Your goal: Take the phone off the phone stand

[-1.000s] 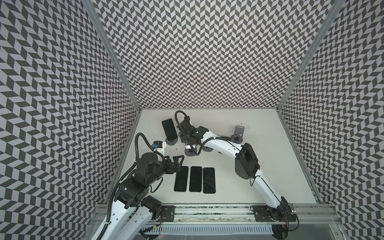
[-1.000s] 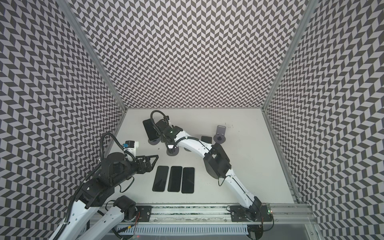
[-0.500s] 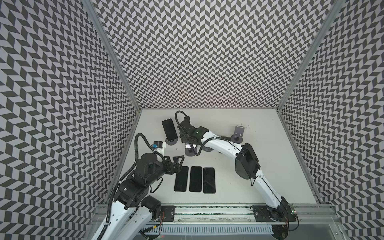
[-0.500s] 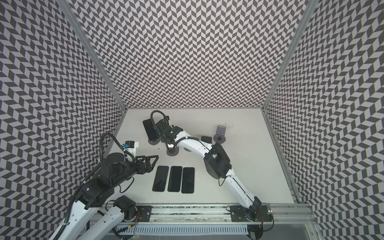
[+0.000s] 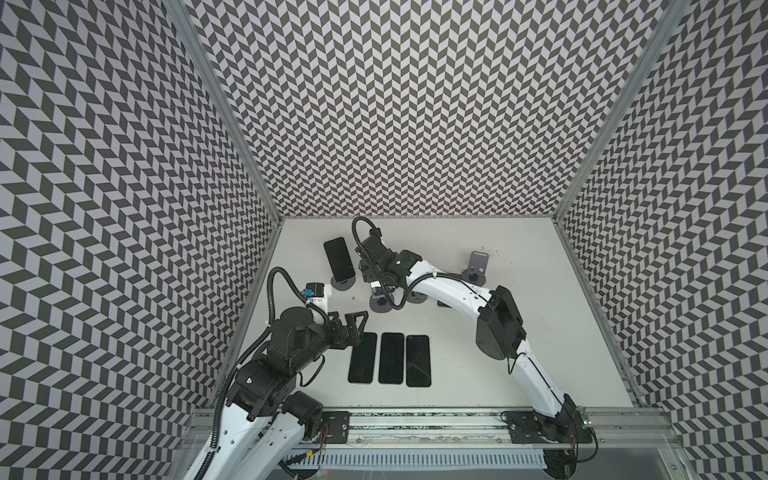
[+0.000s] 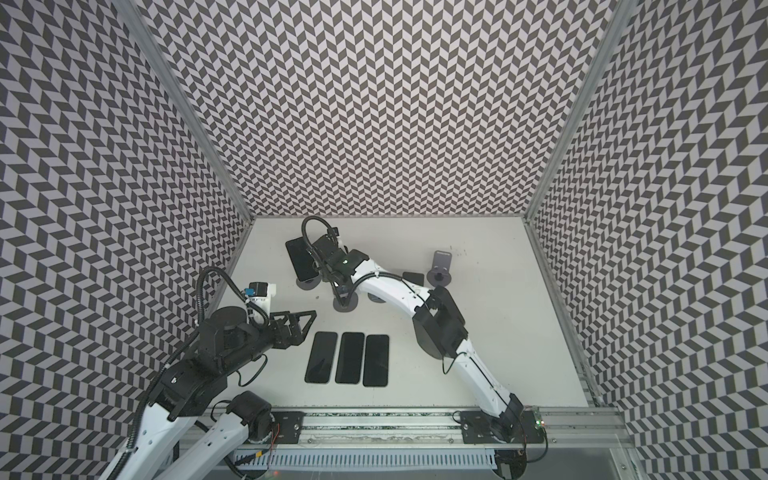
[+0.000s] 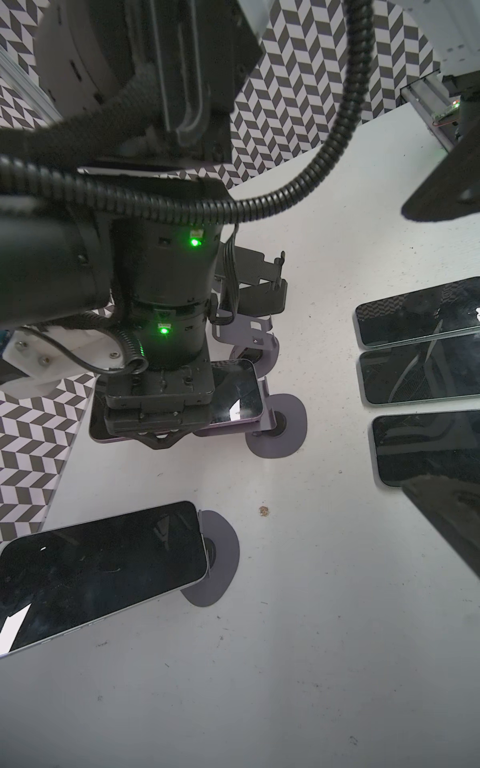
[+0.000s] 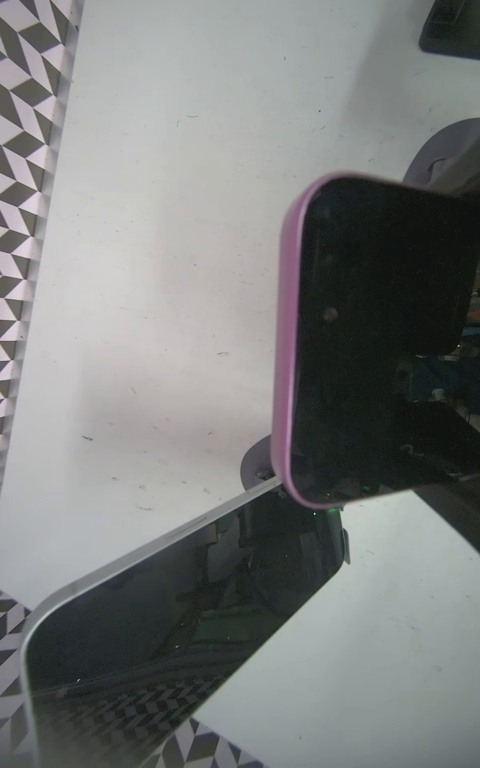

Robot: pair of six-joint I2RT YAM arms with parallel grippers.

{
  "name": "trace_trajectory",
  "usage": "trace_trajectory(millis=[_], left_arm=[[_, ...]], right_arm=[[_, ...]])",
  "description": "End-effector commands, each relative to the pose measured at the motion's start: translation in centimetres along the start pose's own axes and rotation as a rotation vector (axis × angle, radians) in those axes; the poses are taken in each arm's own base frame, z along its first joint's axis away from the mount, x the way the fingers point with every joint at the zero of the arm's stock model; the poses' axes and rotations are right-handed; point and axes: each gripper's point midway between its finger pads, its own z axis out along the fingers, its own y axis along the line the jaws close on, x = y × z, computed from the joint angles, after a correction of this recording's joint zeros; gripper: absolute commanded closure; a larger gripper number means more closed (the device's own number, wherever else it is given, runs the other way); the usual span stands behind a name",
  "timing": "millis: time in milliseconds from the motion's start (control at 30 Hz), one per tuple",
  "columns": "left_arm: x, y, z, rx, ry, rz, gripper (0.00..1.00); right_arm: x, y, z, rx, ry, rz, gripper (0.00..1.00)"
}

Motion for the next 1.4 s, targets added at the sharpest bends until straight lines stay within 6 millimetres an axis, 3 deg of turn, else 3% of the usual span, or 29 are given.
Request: trace_trajectory(millis=[0, 300, 700, 1033, 1367], left_arm=[[-0.2, -0.1, 0.0, 0.007, -0.015, 0.005, 0.04], [-0.6, -0.5, -0.3, 0.023, -0.025, 0.018, 0.05], [-1.1, -1.2, -0.6, 0.059, -0.047, 0.031, 0.08], [-1.6, -1.8, -0.6, 0.089, -0.07, 0.044, 0.11], [-0.8, -2.2, -0.2, 0.115, -0.04, 0.047, 0.12]], right_arm=[[-4.4, 0.8, -3.9, -0.051, -0.126, 0.046, 0.43], [-5.8, 0.5, -6.5, -0.079, -0.146, 0.078, 0.46], [-5.4, -0.2, -10.5, -0.121, -0.132, 0.106, 0.46], [-3.0, -1.1, -13.9, -0.152, -0.075, 0.143, 0.47], [0.9, -2.6, -14.8, -0.144, 0.009, 0.176, 0.49]])
